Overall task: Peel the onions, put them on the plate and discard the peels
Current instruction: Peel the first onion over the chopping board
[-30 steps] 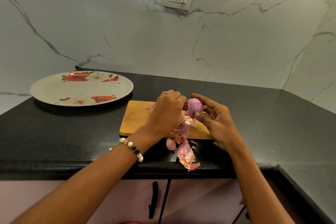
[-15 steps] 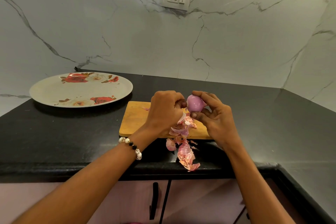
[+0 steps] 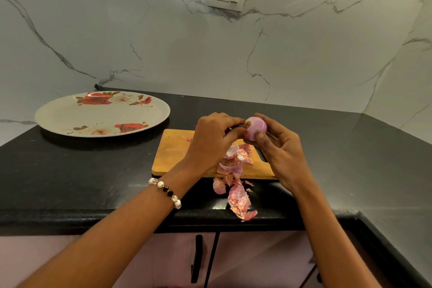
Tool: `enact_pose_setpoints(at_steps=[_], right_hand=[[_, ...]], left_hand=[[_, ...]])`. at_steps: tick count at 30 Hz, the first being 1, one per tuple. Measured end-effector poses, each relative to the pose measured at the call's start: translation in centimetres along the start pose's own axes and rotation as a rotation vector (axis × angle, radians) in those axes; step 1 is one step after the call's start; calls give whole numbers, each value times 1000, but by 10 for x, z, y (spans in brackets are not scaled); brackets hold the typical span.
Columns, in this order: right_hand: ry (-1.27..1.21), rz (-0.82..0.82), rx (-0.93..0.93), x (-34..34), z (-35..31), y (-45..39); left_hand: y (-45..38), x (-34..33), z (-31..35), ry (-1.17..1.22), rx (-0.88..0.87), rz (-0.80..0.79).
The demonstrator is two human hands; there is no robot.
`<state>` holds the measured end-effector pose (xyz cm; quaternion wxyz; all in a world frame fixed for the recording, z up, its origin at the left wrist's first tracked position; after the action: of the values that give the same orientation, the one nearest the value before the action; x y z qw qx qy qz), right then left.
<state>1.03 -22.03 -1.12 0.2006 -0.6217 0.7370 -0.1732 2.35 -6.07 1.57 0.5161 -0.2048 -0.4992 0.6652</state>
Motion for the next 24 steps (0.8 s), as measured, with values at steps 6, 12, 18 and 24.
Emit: enact_pose_setpoints(at_steps=[6, 12, 18, 24], right_hand=[[221, -41, 106, -4, 0, 1], [203, -43, 106, -2, 0, 2], [139, -59, 86, -4, -2, 3], [305, -54, 199, 0, 4, 1]], left_hand=[[1, -4, -5, -6, 19, -59], [0, -1, -4, 9, 6, -52], [-2, 1, 1, -50, -86, -27], [-1, 0, -1, -49, -75, -23]])
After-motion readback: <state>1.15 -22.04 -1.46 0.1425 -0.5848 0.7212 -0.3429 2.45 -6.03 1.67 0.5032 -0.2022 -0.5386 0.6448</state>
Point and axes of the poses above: each hand's wrist, its own y-axis away from the middle knuckle, its own x-axis out of the back of the hand, z = x × y, the point moved 5 cm from there along -y, towards the middle knuckle, and after that the axes turned 10 degrees about z, right-handed, at the moved point
